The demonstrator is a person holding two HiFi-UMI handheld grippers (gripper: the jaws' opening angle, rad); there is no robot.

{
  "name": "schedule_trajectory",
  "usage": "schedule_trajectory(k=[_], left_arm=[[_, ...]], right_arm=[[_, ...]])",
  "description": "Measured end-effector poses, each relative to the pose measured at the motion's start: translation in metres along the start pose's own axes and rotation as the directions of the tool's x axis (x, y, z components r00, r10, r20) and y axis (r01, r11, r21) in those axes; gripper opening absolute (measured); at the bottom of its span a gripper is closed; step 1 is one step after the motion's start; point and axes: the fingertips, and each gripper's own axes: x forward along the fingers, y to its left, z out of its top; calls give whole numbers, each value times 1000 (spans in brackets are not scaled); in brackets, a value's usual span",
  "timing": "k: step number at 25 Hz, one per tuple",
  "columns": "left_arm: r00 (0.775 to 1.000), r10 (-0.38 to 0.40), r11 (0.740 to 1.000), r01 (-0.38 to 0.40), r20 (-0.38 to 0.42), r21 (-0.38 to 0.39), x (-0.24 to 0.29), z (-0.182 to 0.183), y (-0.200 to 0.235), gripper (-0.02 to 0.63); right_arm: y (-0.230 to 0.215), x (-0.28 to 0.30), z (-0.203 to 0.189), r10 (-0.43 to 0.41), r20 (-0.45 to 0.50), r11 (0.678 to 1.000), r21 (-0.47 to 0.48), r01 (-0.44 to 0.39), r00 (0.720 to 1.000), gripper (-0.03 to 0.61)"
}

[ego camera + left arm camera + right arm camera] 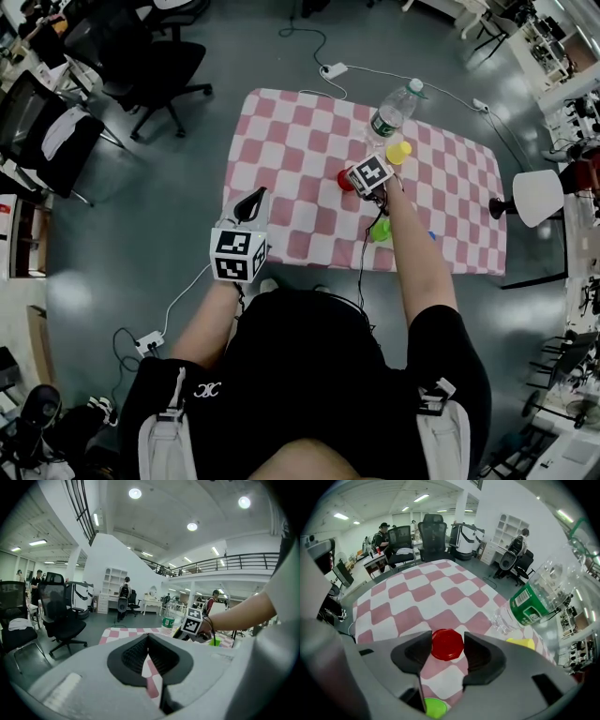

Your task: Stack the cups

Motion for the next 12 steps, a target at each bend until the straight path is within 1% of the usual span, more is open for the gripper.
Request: schedule_trajectory(k=[3, 8, 12], left_arm=[[1000, -15, 1000, 15, 7, 7, 1, 3, -7, 15], [999, -44, 999, 44, 13, 16, 5, 7, -17, 15], [997, -74, 997, 74, 13, 23, 10, 10, -27, 15]], right_arm=[[-1, -14, 6, -2, 26, 1000, -12, 2, 1000, 213], [7, -52, 23, 13, 89, 998, -64, -7, 996, 210], [13, -84, 33, 13, 149, 995, -98, 1, 989, 209]])
